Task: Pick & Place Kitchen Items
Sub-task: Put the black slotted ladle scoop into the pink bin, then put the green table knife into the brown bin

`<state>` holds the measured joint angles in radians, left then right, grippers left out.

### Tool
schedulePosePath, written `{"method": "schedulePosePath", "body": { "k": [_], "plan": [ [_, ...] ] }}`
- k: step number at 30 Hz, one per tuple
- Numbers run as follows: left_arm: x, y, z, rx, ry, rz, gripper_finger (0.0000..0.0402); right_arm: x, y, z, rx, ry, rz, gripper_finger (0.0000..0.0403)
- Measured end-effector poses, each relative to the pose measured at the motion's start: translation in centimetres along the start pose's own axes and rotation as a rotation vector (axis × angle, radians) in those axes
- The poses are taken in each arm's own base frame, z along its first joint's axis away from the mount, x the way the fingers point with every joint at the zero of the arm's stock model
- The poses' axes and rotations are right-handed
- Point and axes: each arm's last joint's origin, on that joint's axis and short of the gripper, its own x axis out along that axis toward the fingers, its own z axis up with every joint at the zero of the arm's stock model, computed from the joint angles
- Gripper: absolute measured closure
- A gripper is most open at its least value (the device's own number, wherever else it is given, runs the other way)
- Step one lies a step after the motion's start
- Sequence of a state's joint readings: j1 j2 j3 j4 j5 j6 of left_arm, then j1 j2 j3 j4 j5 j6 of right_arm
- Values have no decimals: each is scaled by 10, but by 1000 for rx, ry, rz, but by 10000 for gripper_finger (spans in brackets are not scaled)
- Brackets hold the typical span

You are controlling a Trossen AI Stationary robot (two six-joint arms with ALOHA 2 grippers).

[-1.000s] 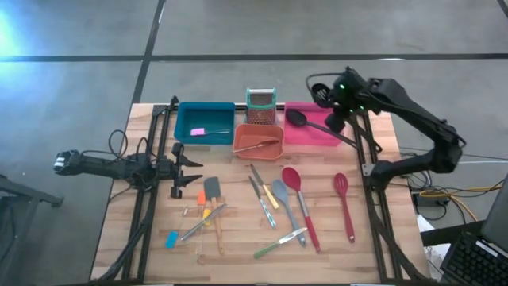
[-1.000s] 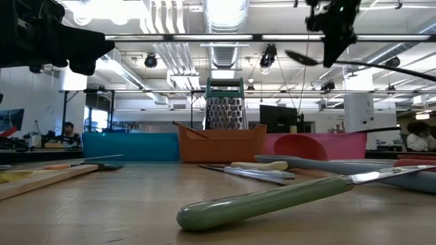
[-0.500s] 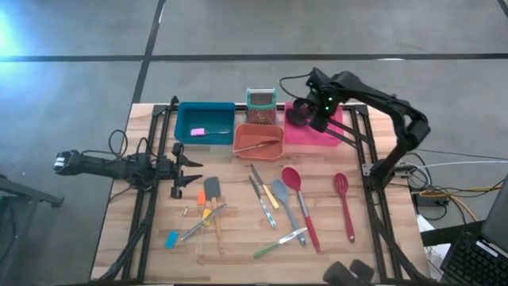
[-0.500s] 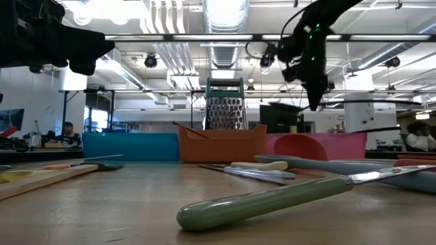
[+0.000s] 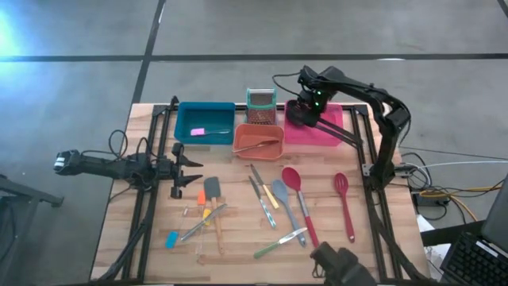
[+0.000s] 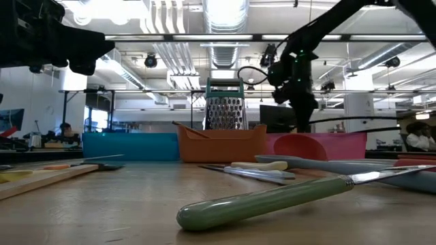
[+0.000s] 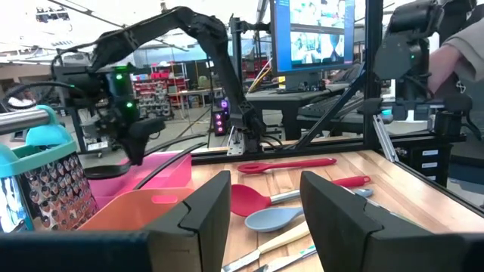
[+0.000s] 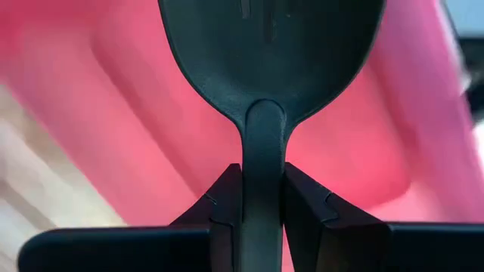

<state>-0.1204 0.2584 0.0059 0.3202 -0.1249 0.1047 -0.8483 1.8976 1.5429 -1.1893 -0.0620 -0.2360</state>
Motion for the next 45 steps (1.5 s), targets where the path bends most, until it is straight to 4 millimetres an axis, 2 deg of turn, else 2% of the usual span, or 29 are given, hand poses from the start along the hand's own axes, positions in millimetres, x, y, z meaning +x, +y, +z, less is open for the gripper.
{"method": "schedulePosePath", "body": {
  "k": [4,7,12,20,28,30,33,38,41,45],
  "plan": [
    [0,0,0,0,0,0,236,2,-9,18,28,-17,54,349],
    [0,0,0,0,0,0,236,8,-19,24,68,34,99,349],
    [0,0,0,0,0,0,236,19,-29,26,105,151,130,349],
    [0,0,0,0,0,0,236,34,-30,29,108,185,145,349],
    [0,0,0,0,0,0,236,40,-30,29,146,206,146,348],
    [0,0,0,0,0,0,236,40,-30,29,158,209,145,331],
    [0,0,0,0,0,0,236,38,-30,29,163,210,146,278],
    [0,0,0,0,0,0,236,26,-29,27,161,180,140,212],
    [0,0,0,0,0,0,236,14,-27,23,176,166,138,193],
    [0,0,0,0,0,0,236,-11,-20,15,188,116,132,186]
  ]
}}
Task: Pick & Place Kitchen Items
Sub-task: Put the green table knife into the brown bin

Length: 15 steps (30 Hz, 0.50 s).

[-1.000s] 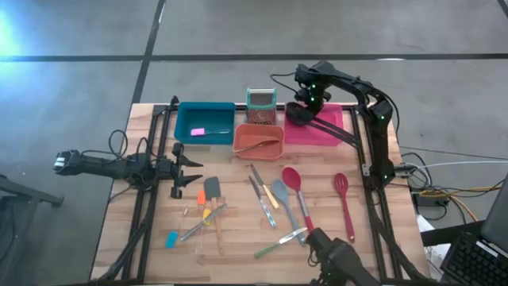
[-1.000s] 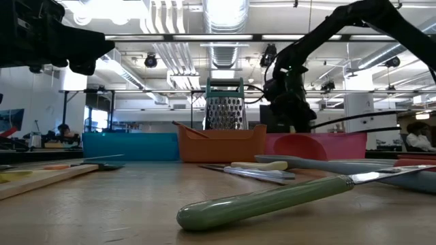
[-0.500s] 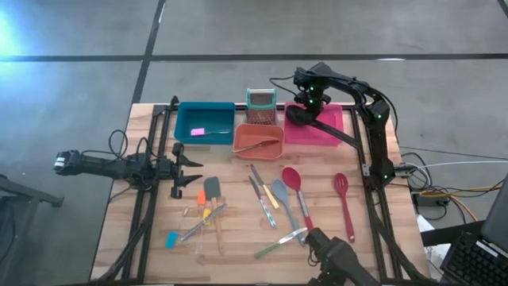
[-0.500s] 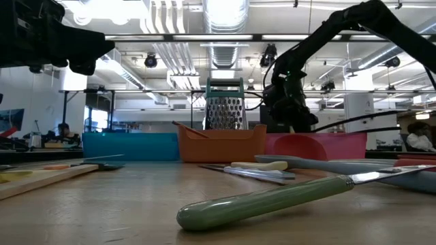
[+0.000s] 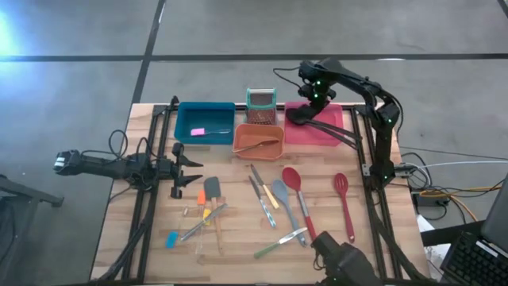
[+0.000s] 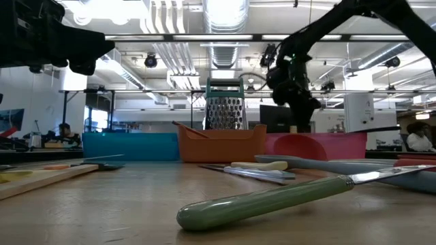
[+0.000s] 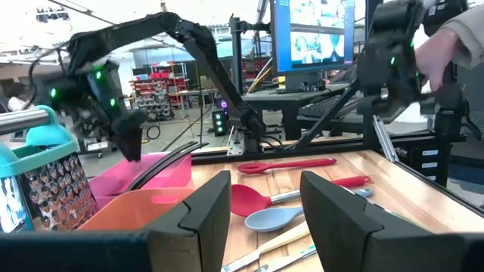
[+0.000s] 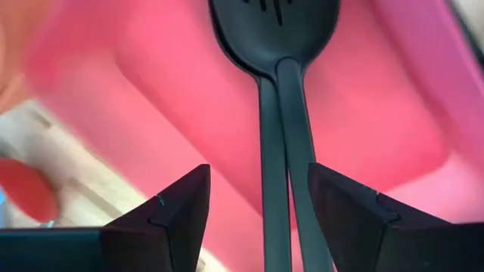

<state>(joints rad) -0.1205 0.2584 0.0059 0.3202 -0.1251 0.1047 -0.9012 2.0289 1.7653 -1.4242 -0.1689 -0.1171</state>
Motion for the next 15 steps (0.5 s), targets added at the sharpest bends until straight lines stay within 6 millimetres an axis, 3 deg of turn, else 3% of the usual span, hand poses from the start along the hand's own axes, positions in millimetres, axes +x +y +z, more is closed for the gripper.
{"method": "schedulePosePath", "body": {
  "k": [5,15],
  "plan": [
    [0,0,0,0,0,0,236,-37,16,-22,-24,-110,-13,193],
    [0,0,0,0,0,0,236,-107,63,-87,-43,-359,-10,213]
  ]
}}
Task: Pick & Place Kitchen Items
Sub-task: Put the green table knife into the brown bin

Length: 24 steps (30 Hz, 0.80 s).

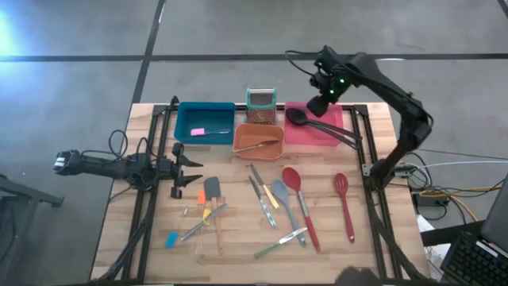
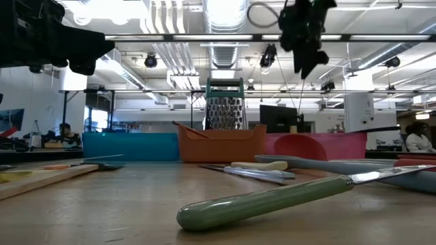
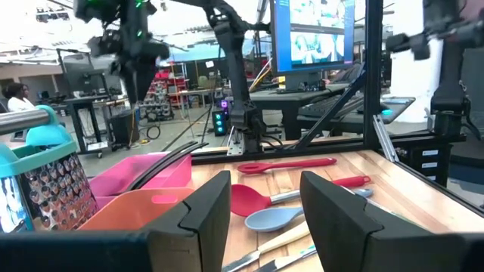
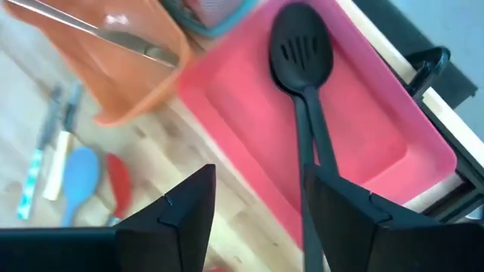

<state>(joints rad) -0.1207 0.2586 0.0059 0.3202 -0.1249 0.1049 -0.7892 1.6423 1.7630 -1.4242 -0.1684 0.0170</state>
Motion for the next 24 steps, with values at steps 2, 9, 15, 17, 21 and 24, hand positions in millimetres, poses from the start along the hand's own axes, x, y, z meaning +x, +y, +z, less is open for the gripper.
{"method": "schedulePosePath", "body": {
  "k": [2,9,15,17,21,24],
  "plan": [
    [0,0,0,0,0,0,236,-13,11,-8,3,-39,9,217],
    [0,0,0,0,0,0,236,-44,55,-36,-41,-145,76,232],
    [0,0,0,0,-1,0,236,-57,96,-55,-106,-213,166,246],
    [0,0,0,-1,-4,0,236,-58,109,-61,-129,-211,196,251],
    [0,0,0,-24,-2,1,236,-57,138,-77,-172,-210,182,263],
    [0,0,0,-29,0,0,236,-54,162,-88,-246,-234,171,272]
  ]
}}
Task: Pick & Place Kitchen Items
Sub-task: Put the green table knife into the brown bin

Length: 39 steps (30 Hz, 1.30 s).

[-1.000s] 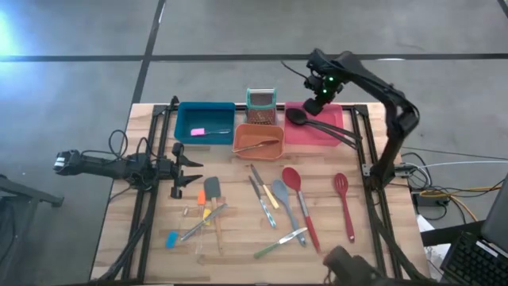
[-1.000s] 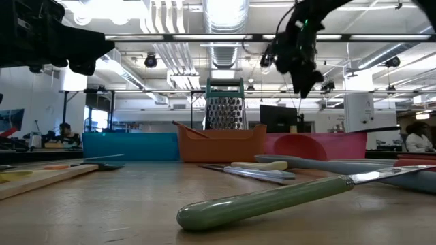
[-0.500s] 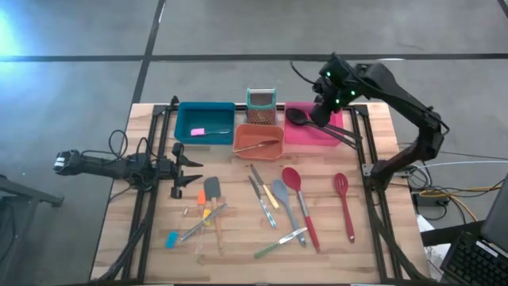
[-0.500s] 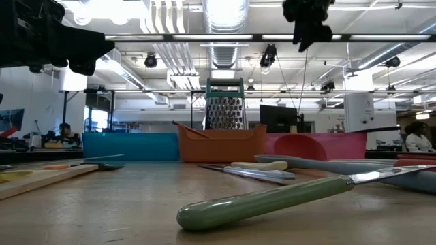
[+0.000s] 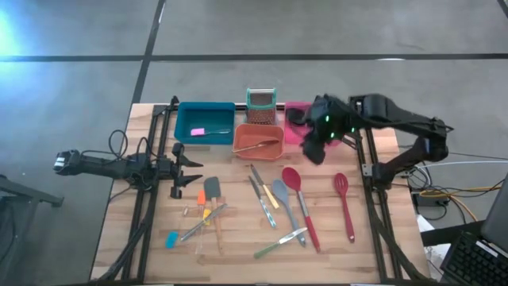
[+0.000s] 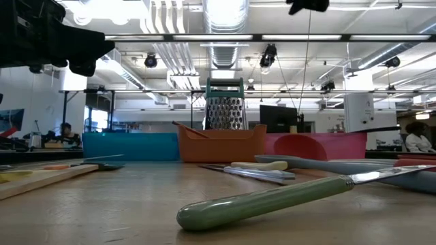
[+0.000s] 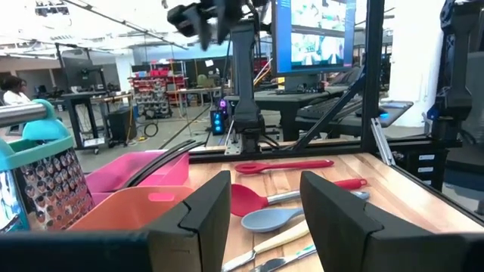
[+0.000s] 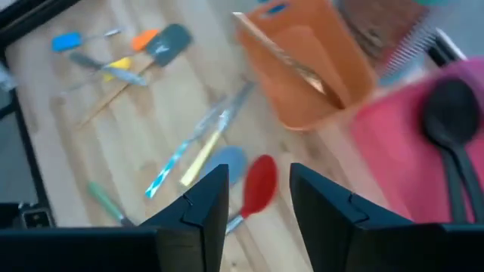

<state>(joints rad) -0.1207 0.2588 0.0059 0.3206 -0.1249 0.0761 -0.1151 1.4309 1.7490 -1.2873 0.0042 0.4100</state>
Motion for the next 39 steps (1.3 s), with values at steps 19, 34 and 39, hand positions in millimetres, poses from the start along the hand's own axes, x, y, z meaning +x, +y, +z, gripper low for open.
{"method": "schedulePosePath", "body": {
  "k": [19,34,39],
  "plan": [
    [0,0,0,-1,1,0,236,101,150,-59,-563,161,93,290],
    [0,0,-1,0,6,0,236,221,189,-119,-684,560,178,248],
    [0,0,-1,0,8,-1,236,243,198,-124,-688,521,218,220]
  ]
}}
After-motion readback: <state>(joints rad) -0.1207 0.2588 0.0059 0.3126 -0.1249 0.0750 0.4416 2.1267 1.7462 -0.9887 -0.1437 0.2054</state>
